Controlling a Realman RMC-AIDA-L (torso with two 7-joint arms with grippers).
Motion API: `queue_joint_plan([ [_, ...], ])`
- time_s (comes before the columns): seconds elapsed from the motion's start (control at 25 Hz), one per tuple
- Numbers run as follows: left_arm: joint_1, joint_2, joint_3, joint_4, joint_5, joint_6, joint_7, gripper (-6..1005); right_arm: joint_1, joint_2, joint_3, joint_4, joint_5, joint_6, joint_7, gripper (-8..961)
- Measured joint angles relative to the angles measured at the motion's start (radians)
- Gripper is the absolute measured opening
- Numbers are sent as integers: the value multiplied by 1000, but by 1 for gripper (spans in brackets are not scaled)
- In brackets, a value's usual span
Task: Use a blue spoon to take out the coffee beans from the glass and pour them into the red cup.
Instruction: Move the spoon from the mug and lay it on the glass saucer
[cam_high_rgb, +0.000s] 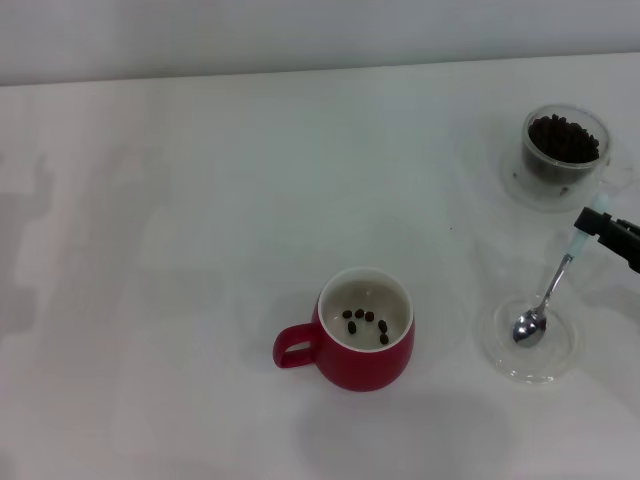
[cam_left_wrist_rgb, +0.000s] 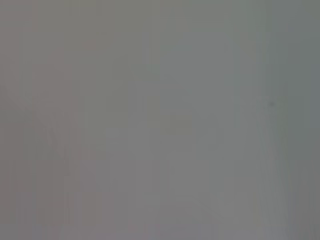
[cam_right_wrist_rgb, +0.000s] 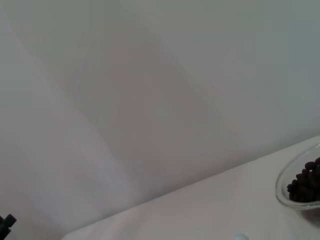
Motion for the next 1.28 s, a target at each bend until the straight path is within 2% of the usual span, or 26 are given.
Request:
queue_joint_plan([
  [1.0,11,-2,7,0,3,0,2,564,0,7,-4,11,-29,-64,-5,151],
  [1.28,16,-3,7,1,3,1,2,563,4,6,-5,11,-33,-76,-7,186],
])
